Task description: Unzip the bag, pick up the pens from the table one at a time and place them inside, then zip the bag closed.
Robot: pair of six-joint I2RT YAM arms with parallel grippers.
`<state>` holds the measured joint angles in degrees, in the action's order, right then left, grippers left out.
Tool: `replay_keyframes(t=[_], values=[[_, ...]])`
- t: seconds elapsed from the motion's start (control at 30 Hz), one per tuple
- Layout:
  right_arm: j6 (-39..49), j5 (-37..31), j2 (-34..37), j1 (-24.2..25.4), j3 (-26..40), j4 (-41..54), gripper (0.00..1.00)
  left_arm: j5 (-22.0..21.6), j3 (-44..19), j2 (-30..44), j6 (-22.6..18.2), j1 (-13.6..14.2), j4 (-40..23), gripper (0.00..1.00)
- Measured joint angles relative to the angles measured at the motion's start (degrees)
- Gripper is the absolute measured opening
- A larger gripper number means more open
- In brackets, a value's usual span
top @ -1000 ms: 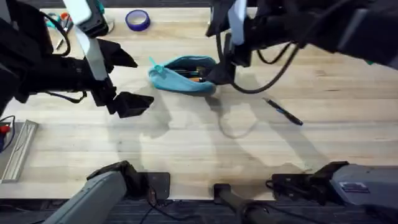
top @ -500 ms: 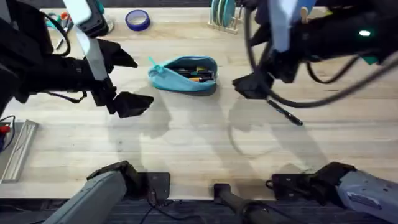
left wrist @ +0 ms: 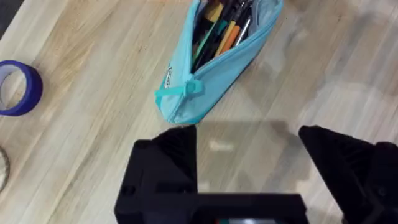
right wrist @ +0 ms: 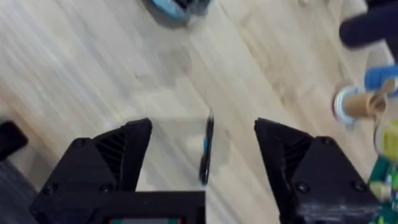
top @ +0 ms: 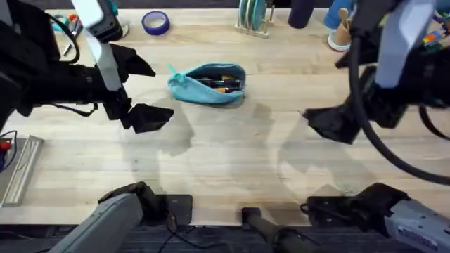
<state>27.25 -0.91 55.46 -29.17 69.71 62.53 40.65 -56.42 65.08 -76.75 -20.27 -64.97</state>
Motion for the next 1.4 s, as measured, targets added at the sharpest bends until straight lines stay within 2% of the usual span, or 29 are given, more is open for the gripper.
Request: replay_keyframes(t=[0.27, 0.5, 0.7, 0.87, 1.13, 1.4], values=[[-6.69, -7.27, -0.71, 0.0, 0.0, 6.85, 0.995, 0.01, 0.0, 0.0, 0.0, 0.0, 0.0, 0.993], [-10.84, -13.88, -0.31, 0.22, 0.0, 7.03, 0.996, 0.01, 0.0, 0.0, 0.0, 0.0, 0.0, 0.994], [-13.81, -16.7, 3.42, 2.91, 0.0, 6.98, 0.996, 0.01, 0.0, 0.0, 0.0, 0.0, 0.0, 0.993], [-15.11, -17.3, 8.22, 4.72, 0.0, 6.74, 0.996, 0.01, 0.0, 0.0, 0.0, 0.0, 0.0, 0.993], [-15.34, -17.03, 17.91, 4.78, 0.0, 6.18, 0.995, 0.01, 0.0, 0.0, 0.0, 0.0, 0.0, 0.993], [-15.54, -8.62, 24.48, 4.91, 0.0, 2.37, 0.996, 0.01, 0.0, 0.0, 0.0, 0.0, 0.0, 0.993]])
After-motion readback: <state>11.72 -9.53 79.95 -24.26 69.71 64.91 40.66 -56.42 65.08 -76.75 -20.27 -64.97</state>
